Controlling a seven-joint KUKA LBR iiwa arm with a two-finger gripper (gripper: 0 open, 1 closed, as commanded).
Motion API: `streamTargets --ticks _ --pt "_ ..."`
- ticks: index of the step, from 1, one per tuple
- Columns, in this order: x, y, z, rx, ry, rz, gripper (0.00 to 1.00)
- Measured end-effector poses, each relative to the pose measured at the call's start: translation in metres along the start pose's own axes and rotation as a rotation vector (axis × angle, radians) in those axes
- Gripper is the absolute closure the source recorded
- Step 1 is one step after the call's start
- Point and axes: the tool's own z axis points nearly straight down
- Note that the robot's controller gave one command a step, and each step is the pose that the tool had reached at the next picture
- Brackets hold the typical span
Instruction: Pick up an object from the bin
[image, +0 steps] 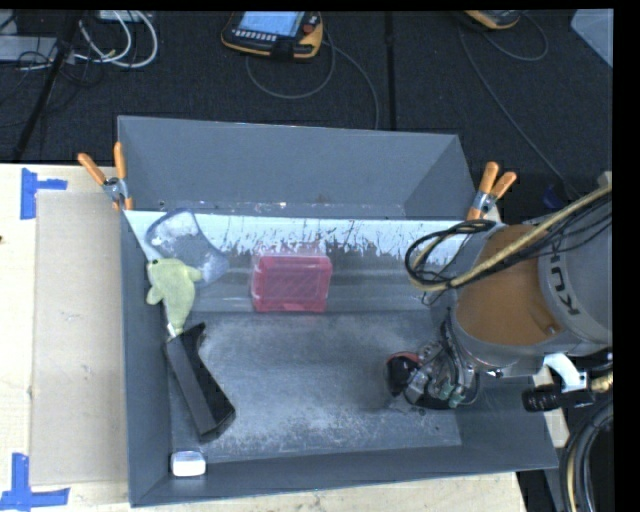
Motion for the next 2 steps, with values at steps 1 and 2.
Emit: streamTargets --ticks 1,2 --pt "0.001 -0.001 -0.016 0.002 0.004 -0.001 1.00" --pt "0.000 0.000 -0.034 0.000 0.000 -0.002 1.00"
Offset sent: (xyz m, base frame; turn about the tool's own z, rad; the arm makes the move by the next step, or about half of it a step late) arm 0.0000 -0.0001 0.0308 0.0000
